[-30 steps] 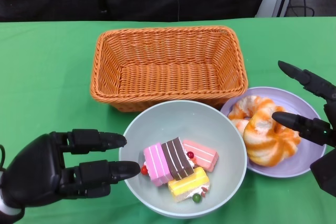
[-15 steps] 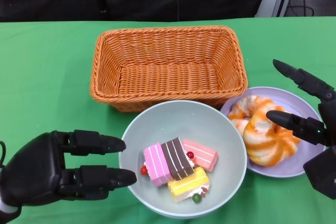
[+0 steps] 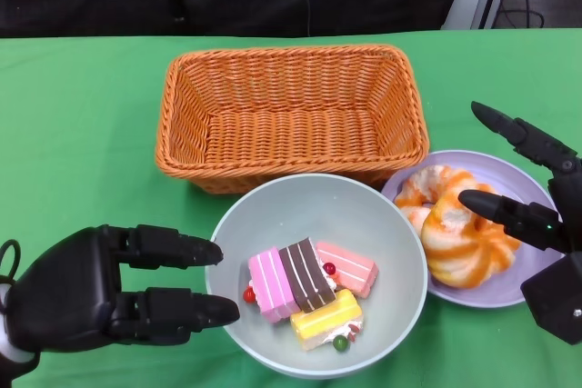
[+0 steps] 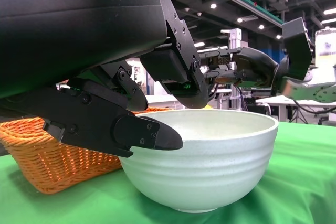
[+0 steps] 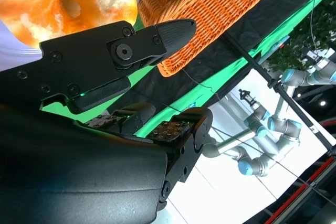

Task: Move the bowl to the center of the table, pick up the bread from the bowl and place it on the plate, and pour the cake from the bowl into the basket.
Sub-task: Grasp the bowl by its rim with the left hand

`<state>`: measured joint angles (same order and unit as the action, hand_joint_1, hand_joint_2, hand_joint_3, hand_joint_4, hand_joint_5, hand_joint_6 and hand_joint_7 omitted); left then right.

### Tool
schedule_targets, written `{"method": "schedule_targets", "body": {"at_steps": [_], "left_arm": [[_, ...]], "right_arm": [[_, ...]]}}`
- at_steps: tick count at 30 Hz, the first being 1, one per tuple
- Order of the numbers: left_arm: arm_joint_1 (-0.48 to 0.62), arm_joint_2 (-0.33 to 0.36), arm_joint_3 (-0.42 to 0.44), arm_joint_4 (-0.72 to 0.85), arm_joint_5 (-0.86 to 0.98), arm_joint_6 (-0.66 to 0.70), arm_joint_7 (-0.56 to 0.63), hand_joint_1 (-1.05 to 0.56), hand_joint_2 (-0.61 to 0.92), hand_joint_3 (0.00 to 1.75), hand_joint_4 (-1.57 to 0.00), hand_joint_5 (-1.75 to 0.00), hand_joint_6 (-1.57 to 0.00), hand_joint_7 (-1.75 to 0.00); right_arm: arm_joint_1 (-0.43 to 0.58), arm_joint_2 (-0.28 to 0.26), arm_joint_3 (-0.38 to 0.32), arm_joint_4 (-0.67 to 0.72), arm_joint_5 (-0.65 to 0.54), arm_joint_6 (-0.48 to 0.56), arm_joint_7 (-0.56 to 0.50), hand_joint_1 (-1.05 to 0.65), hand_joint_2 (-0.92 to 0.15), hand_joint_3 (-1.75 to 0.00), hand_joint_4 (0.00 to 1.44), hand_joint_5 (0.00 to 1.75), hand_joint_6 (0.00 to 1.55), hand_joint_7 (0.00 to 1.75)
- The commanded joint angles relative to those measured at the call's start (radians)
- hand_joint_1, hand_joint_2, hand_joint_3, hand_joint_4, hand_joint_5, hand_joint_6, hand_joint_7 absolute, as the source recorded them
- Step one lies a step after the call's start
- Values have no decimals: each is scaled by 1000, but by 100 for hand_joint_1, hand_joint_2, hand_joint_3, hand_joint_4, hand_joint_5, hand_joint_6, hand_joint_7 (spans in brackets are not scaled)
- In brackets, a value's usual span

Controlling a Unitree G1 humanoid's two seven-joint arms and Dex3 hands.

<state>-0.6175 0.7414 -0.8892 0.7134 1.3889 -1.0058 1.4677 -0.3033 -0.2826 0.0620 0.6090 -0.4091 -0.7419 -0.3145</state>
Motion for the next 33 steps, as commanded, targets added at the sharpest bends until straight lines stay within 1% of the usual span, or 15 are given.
{"method": "schedule_targets", "body": {"at_steps": [1,3,6,9,17,22,25,26,29,33], "left_arm": [[-13,10,-3,-8,-24,-29,-81,-37,92,30,-87,-6,-81,-1],[-11,12,7,-23,-49,-43,-140,-38,92,32,-88,-7,-81,-1],[-11,12,24,-41,-85,-58,-240,-38,92,29,-89,-7,-81,-1],[-14,7,39,-47,-109,-71,-308,-37,92,25,-90,-9,-83,-1],[-27,-28,51,-35,-131,-82,-406,-39,92,28,-91,-12,-83,-1],[-35,-53,58,-17,-147,-80,-473,-40,92,24,-89,-12,-83,-1],[-30,-61,68,-32,-145,-56,-510,-41,92,24,-88,-12,-82,-1],[-26,-62,71,-44,-143,-41,-527,-41,92,27,-87,-13,-82,0],[-10,-59,88,-96,-159,3,-626,-42,92,33,-84,-13,-82,0],[19,-56,114,-167,-191,47,-739,-46,92,30,-83,-15,-85,-1]], "right_arm": [[9,-1,1,-6,-3,1,-11,-53,-91,0,73,2,50,0],[10,1,3,-9,-9,7,-17,-54,-91,0,72,1,50,0],[12,5,6,-13,-14,11,-22,-54,-91,0,72,1,50,0],[14,9,7,-18,-20,14,-29,-54,-91,0,72,1,50,0],[13,16,12,-12,-31,13,-45,-54,-91,0,73,1,51,0],[12,21,13,-6,-34,7,-53,-54,-91,0,74,1,51,0],[12,21,15,-7,-43,10,-64,-55,-91,0,74,1,52,0],[12,22,16,-8,-42,12,-66,-55,-91,0,74,1,52,0],[10,22,20,-4,-47,5,-77,-55,-91,0,74,1,52,0],[10,23,26,-8,-51,2,-93,-55,-91,0,74,1,52,0]]}}
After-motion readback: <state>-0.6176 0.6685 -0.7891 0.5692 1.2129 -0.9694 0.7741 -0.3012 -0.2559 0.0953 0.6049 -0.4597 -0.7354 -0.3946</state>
